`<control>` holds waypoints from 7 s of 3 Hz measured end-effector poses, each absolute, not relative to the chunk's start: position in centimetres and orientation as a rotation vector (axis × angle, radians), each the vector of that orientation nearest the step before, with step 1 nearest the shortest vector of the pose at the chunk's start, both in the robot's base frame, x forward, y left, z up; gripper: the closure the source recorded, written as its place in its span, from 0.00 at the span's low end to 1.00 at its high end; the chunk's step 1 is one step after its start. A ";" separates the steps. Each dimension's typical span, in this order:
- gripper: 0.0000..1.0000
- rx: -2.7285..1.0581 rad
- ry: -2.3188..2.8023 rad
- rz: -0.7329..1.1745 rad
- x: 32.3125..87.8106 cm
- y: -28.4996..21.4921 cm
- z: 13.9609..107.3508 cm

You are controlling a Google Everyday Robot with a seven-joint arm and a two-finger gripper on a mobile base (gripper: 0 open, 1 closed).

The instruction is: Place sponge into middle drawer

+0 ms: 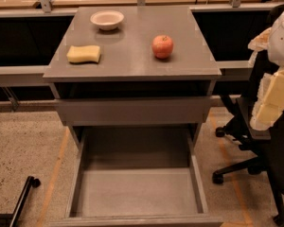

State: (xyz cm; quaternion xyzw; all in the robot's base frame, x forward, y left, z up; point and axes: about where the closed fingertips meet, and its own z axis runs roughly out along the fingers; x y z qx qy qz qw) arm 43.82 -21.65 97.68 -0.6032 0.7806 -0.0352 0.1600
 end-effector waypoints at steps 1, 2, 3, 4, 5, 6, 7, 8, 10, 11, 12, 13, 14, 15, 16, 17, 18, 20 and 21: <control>0.00 -1.723 2.230 -0.101 43.8 -21.6 97.7; 0.00 -1.710 2.218 -0.089 43.9 -21.5 97.9; 0.00 -1.709 2.129 0.017 44.6 -19.8 97.6; 0.00 -1.732 1.841 0.300 48.1 -14.2 96.8; 0.00 -1.714 1.707 0.452 50.7 -10.1 96.9; 0.00 -1.707 1.697 0.478 50.9 -9.7 96.8; 0.00 -1.644 1.692 0.472 51.4 -9.1 96.6; 0.00 -1.568 1.603 0.477 54.8 -6.4 96.7; 0.00 -1.531 1.549 0.498 59.5 -3.5 95.5; 0.00 -1.460 1.536 0.509 60.4 -2.5 95.2; 0.00 -1.389 1.497 0.544 63.2 0.1 94.3; 0.00 -1.312 1.480 0.570 66.5 2.2 93.6; 0.00 -1.249 1.495 0.593 69.7 3.8 92.4; 0.00 -1.214 1.502 0.651 73.2 6.6 91.3; 0.00 -1.232 1.466 0.719 73.8 8.3 91.7; 0.00 -1.191 1.457 0.730 73.3 8.3 92.6; 0.00 -1.175 1.461 0.718 75.0 10.1 91.1; 0.00 -1.153 1.474 0.743 79.2 13.4 89.1; 0.00 -1.163 1.488 0.769 80.3 14.9 88.0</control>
Offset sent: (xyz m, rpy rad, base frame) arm 0.0014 0.0025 -0.0011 0.0389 0.0020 0.0002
